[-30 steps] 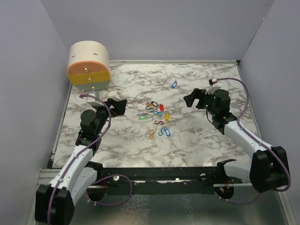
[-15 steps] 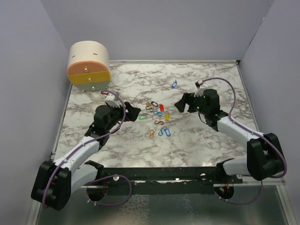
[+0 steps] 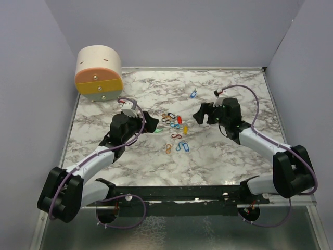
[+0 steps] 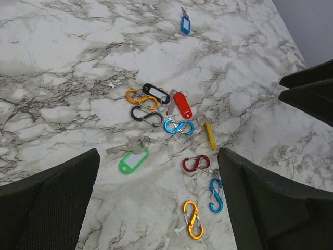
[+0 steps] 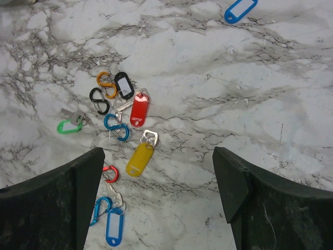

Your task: Put the keys on the keyring

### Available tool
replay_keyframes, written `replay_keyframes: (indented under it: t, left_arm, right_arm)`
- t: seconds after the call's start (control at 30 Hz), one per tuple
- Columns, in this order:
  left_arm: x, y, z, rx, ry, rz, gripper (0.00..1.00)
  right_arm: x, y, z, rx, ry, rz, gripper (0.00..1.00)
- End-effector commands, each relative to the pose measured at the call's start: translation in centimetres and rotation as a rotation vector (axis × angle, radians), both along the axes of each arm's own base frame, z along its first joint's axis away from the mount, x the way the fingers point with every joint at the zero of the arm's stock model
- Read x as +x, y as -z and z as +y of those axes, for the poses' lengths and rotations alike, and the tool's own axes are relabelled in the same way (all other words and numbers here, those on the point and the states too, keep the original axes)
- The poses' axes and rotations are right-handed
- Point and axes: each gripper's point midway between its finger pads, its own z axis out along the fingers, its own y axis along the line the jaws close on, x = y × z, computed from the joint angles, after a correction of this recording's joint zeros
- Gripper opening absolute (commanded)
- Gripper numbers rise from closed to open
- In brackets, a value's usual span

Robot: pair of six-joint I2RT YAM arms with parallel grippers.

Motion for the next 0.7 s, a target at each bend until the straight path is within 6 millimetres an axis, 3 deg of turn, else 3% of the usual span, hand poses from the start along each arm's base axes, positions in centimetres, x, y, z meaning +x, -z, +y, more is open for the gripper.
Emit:
replay_keyframes:
  t: [0.0,0.2,0.37,0.53,0.67]
  left_arm:
    - [0.5,-1.1,-1.3,-0.027,0.050,-0.031,0.99]
    - [0.2,-0.1,-2.9,0.044,0.111,-0.031,0.99]
    - [-0.9,1.3,-4.7,0.154,0.143,-0.015,0.97]
    - [-1.5,2.6,-4.9,0.234,0.097,0.034,0.93]
    - [-3.2,4.0,-4.8,0.318,0.025,0.070,0.89]
  right_arm:
    - [0.7,-0.2,0.3,-0.024,-0.001,-0.011,0.85]
    - [0.8,1.2,1.7,-0.049,-0.032,0.031,0.82]
    - [0.9,0.8,1.8,-0.054,-0.027,0.023,0.82]
    - [1.1,1.0,1.6,-0.061,-0.006,0.035,0.82]
    - [1.1,0.8,1.1,-0.068,0.015,0.035,0.82]
